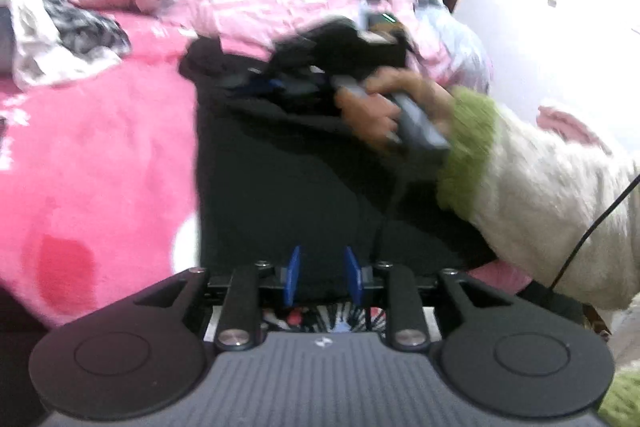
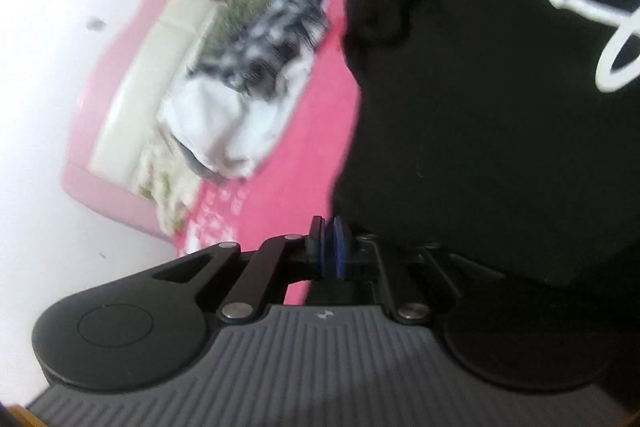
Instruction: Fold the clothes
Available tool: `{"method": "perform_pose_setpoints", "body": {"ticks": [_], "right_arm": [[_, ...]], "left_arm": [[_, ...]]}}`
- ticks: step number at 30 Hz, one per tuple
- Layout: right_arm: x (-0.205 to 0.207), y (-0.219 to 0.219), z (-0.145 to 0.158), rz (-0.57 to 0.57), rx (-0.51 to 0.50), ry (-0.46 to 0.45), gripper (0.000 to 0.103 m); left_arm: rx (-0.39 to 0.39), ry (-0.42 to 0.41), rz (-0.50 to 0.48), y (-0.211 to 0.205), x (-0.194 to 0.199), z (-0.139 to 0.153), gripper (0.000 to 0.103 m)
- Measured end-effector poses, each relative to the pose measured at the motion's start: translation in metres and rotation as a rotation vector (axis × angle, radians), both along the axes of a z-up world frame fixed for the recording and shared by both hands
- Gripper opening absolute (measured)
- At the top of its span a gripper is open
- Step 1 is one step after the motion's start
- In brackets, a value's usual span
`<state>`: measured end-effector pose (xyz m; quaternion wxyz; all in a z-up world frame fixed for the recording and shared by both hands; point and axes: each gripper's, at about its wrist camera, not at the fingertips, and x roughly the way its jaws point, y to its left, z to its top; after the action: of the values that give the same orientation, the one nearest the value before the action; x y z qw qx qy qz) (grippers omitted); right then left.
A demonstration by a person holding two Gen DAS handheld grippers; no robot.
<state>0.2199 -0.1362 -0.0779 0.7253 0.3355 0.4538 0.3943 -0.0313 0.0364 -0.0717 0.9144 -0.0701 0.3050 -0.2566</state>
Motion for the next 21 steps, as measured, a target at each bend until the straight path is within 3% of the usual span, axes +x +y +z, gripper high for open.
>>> {"method": "perform_pose_setpoints", "body": {"ticks": [4, 10, 17, 21], "right_arm": [[-0.04, -0.028, 0.018, 0.038, 0.03, -0.052, 0.012], [-0.121, -0.088, 0.019, -0.006, 0.058, -0.072, 0.014], [-0.197, -0.144, 0.009, -0.224, 0.079, -0.066, 0.014], [-0.24, -0.189, 0.028, -0.429, -0.039, -0.166, 0.014]], "left_arm": [[-0.016, -0.026, 0.094, 0.028, -0.017, 0.017, 0.032], [0.025, 0.065, 0.169, 0.046, -0.008, 0.015, 0.031], [0.009, 0.169, 0.167, 0.051, -0.009, 0.009, 0.03], [0.016, 0.185, 0.179, 0.05, -0.01, 0.007, 0.027]]}}
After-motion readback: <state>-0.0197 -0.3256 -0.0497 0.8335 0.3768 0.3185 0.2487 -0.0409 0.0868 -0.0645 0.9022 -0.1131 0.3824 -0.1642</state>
